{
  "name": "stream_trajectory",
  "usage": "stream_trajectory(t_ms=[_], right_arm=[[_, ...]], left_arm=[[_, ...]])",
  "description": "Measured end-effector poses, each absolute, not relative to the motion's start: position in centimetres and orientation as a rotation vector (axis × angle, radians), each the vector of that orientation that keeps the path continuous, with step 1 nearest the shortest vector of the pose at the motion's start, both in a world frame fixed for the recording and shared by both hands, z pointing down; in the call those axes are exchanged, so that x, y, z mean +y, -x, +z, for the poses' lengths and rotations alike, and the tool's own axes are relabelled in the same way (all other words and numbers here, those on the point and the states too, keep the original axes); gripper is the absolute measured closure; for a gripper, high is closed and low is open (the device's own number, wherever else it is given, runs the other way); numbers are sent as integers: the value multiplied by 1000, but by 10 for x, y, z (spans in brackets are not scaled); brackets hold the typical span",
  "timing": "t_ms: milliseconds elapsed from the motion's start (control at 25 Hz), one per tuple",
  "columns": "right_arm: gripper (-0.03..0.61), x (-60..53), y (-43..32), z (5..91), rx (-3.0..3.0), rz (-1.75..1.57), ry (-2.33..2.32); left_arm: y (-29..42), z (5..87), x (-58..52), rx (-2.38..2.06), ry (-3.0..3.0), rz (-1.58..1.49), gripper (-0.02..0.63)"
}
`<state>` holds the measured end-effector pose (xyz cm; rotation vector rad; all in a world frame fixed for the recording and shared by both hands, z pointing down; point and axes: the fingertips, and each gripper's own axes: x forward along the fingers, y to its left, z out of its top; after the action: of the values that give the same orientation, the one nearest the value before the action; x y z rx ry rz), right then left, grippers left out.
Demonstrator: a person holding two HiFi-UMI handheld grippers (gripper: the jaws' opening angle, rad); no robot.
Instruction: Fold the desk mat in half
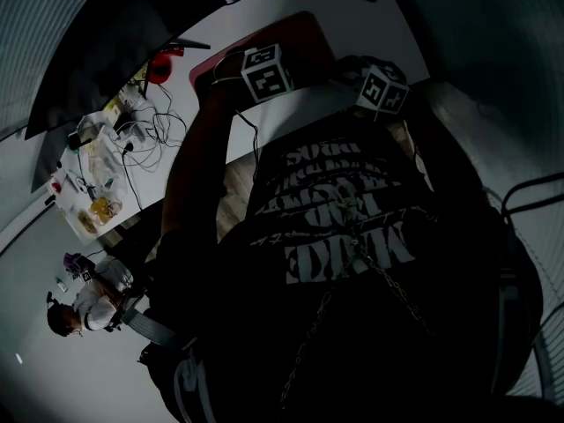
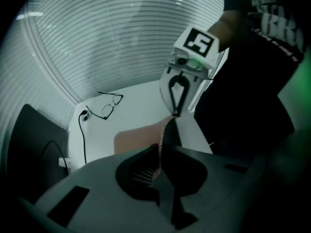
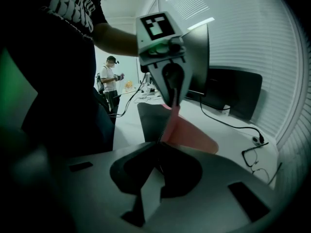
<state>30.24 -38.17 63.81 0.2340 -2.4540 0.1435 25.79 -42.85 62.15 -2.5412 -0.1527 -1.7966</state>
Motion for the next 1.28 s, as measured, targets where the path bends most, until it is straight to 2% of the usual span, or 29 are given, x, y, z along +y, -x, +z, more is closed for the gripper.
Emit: stream_trajectory(t_ms=[120,240,400,800,1280], right_arm=[[561,-395,-304,625,-2474,153,-266],[444,-409,-301,621,-2379,-33,-233],[397,-432,-275,617,-2284,-284,-174],[382,-485,-200,580,-2149,-682,26],[341,-472,-129,555,-1947,-934,385]], left_arm=[[-236,593,-417,-48,2635,-1710,591],[-209,558,-408,51,2712,-1641,591],[-167,529,-397,140,2750,-1632,589],[-78,479,-346,260,2814,-1672,589],[-56,474,-301,364,2898,-1551,589]])
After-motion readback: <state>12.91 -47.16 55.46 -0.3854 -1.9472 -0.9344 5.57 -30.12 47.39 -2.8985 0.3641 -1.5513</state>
